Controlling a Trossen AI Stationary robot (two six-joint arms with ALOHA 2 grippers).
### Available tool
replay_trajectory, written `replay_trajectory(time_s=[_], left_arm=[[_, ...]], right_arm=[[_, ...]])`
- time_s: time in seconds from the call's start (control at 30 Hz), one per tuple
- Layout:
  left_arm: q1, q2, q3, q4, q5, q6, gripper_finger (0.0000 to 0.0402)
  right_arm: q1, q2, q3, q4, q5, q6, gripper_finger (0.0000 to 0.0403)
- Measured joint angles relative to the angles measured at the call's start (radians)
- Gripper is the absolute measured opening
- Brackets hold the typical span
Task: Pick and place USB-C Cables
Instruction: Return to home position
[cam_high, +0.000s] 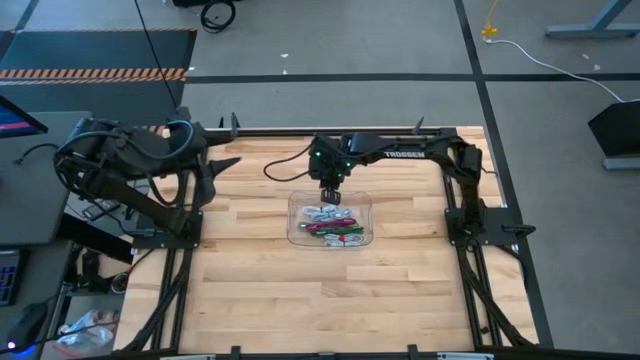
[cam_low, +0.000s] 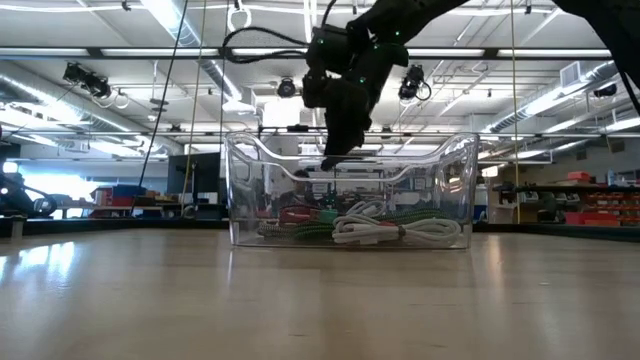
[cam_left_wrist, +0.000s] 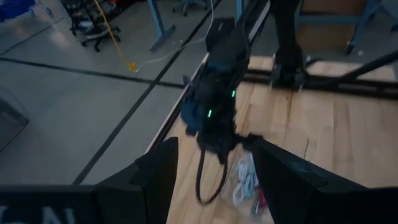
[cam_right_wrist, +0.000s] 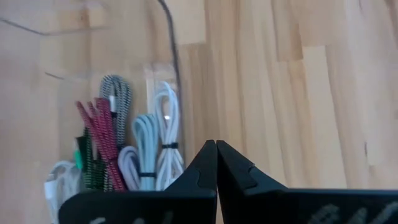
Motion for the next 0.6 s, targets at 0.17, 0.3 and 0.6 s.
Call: replay_trajectory(time_s=[0.17,0.3,0.6], left_arm=[[0.000,-0.018,0.000,-0.100,0.000,-0.043,0.0213],[0.000,-0.050,0.000,-0.188,-0.002,-0.116,0.0213],[-0.050,-0.129,0.000,-0.239,-0.002,-0.160,0.0213]], right_arm=[[0.024,-0.061,0.000,0.017,0.000,0.018,0.0000],[0.041,-0.149,0.000,0.048,0.016,0.049,0.0000],[0.071,-0.448,0.000,0.112,0.122,0.105,0.0000]])
